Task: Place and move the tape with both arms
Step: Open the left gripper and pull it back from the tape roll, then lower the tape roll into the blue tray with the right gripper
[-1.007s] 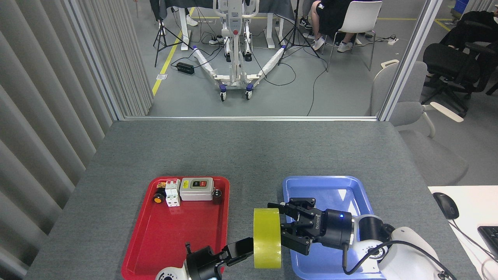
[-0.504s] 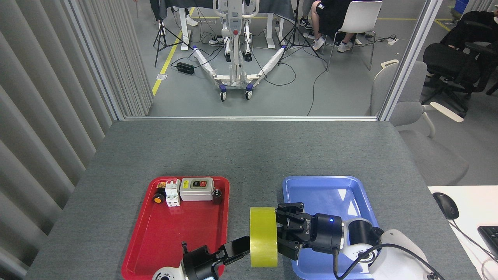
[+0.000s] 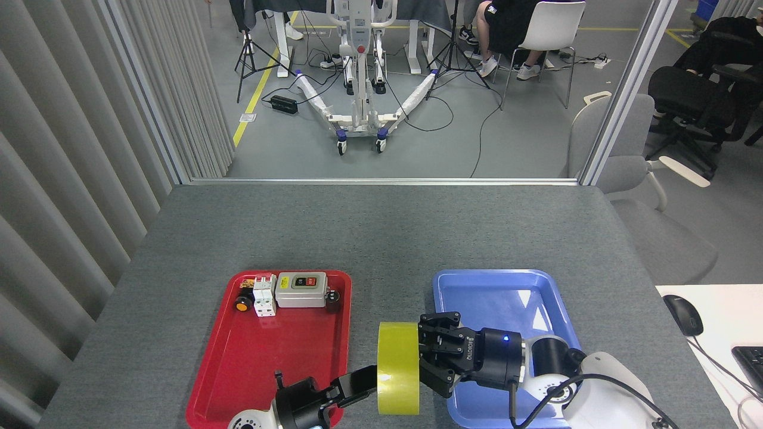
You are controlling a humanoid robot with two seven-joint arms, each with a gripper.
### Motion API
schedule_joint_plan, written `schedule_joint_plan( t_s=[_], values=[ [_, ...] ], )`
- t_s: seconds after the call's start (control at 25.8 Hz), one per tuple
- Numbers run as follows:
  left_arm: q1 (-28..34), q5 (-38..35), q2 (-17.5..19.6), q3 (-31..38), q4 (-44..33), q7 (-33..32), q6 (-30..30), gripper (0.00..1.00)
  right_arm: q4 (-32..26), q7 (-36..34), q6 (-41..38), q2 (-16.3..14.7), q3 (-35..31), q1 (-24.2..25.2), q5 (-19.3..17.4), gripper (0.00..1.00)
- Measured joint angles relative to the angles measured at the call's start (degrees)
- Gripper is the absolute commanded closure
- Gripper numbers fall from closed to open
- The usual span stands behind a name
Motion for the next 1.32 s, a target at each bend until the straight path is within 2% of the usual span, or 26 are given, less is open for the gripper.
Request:
schedule_joint_plan(
  t_s=[0.35, 0.43, 0.5, 0.54, 0.58, 0.62, 0.66, 0.77, 1.01, 1.32],
  values=[
    [1.1, 0.0, 0.2, 0.3, 0.0, 0.2, -1.4, 1.00, 0.1, 0.5, 0.0, 0.1, 0.0, 0.0, 0.0, 0.69],
    [1.0, -0.2, 0.2, 0.4, 0.3, 0.2, -2.2, 0.83, 0.1, 0.6, 0.0, 0.1, 0.0, 0.0, 0.0, 0.69],
    [0.6, -0.8, 0.0, 0.6, 1.2, 0.2, -3.5, 0.80, 0.1, 0.6, 0.0, 0.1, 0.0, 0.0, 0.0, 0.69],
    [0.5, -1.3, -0.1, 0.7, 1.6, 0.2, -3.9, 0.75, 0.2, 0.7, 0.0, 0.1, 0.0, 0.0, 0.0, 0.69],
    [0.4, -1.7, -0.2, 0.9, 2.0, 0.2, -4.3, 0.69, 0.1, 0.8, 0.1, 0.1, 0.0, 0.0, 0.1, 0.69],
    [0.3, -2.1, -0.2, 1.0, 2.2, 0.2, -4.5, 0.44, 0.1, 0.8, 0.2, 0.1, 0.0, 0.0, 0.1, 0.69],
    [0.3, -2.3, -0.1, 1.0, 2.4, 0.2, -4.7, 0.00, 0.1, 1.1, 0.2, 0.1, 0.0, 0.0, 0.1, 0.69],
    [0.5, -2.7, 0.2, 2.7, 2.7, 0.9, -5.0, 0.00, 0.2, 1.5, 0.6, 0.1, -0.1, 0.0, 0.1, 0.69],
    [0.4, -2.7, 0.2, 6.6, 2.6, 0.9, -9.2, 0.00, 0.1, 0.5, 0.1, 0.2, 0.1, 0.0, 0.0, 0.69],
    [0.7, -2.8, 0.2, 10.0, 3.1, 0.9, -10.3, 0.00, 0.1, 0.4, 0.1, 0.1, 0.0, 0.2, 0.1, 0.68]
  ],
)
